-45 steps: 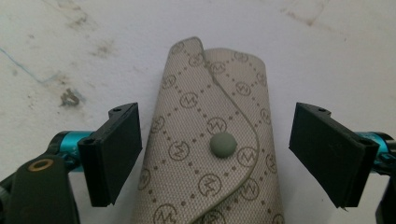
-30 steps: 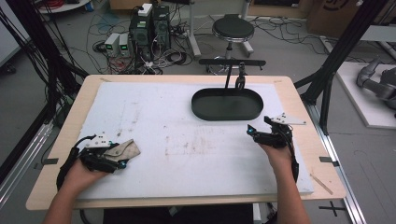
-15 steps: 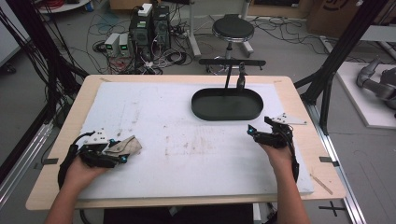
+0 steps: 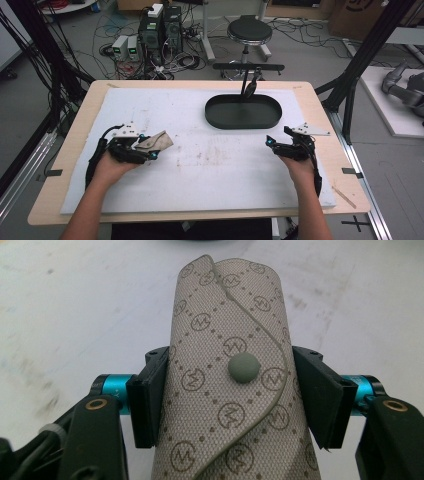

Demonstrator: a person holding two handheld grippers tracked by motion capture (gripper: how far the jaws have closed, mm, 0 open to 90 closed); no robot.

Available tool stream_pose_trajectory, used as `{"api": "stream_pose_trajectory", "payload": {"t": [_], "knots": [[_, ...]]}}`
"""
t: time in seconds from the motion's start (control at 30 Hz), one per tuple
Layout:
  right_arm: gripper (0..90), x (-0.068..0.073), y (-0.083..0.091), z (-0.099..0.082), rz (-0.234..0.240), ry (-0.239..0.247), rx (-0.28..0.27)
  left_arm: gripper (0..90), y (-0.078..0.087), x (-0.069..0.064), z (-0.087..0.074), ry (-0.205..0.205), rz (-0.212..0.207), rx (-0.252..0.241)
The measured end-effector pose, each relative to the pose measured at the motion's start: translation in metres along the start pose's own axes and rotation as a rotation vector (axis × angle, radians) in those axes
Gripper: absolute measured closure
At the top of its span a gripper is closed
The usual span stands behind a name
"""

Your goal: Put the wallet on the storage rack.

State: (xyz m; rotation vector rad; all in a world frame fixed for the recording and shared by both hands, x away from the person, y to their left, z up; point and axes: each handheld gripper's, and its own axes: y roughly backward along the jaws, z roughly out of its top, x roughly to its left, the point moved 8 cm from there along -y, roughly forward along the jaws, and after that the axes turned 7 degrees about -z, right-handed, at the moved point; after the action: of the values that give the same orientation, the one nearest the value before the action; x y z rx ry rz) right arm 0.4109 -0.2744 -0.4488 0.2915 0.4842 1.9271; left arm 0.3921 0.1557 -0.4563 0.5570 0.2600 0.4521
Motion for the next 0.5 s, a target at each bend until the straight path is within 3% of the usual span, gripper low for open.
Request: {"api": "stream_pose_trajectory", "payload": {"t": [0.5], "knots": [[17.8, 0.003, 0.003, -0.003, 0.021, -0.005, -0.005, 36.1, -0.058, 0.001, 0.073, -0.061, -0.064, -0.018]]}}
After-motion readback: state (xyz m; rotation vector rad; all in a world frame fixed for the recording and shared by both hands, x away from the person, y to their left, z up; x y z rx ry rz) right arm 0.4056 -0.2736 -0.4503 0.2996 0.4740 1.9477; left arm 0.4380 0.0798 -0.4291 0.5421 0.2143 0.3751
